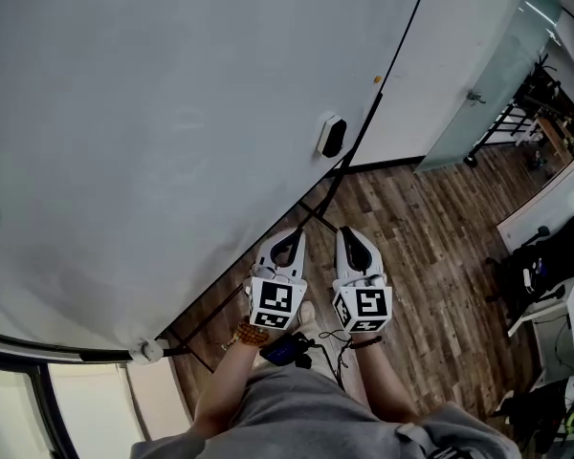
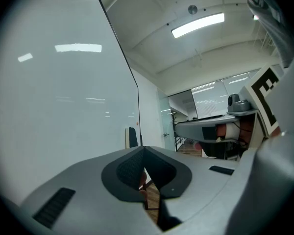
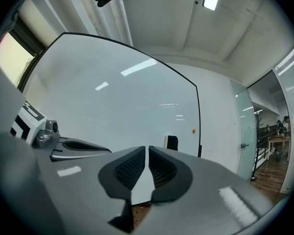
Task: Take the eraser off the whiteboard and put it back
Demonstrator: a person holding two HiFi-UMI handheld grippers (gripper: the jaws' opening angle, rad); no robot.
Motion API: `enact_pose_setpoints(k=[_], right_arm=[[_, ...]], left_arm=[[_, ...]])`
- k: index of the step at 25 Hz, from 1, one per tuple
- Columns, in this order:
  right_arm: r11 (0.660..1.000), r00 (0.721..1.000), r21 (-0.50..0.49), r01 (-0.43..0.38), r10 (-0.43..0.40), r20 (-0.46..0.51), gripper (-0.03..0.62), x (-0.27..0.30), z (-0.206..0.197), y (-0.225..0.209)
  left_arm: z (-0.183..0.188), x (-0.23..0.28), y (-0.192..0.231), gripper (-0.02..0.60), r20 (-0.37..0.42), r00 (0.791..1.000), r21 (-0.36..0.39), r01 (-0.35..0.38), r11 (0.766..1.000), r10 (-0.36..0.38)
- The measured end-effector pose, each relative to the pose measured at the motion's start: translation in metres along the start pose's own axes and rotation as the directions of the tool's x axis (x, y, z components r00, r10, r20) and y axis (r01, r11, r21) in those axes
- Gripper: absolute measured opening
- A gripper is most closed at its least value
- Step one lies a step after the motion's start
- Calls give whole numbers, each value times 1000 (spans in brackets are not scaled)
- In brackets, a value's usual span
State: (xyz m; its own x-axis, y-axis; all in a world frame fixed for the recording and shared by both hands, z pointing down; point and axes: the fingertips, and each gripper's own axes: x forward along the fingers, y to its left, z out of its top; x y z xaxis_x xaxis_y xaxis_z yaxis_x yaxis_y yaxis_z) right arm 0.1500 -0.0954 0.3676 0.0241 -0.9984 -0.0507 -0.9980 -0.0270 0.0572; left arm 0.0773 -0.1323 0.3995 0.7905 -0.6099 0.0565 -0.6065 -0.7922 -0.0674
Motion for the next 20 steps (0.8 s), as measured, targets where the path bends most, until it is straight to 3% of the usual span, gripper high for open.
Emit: enact_pose_setpoints(k=[20], right_arm=[[1000, 1000, 2, -13, 13, -14, 34, 40, 0, -22]], left_arm=[[2, 38, 13, 6, 1, 1000, -17, -5, 1000, 5]])
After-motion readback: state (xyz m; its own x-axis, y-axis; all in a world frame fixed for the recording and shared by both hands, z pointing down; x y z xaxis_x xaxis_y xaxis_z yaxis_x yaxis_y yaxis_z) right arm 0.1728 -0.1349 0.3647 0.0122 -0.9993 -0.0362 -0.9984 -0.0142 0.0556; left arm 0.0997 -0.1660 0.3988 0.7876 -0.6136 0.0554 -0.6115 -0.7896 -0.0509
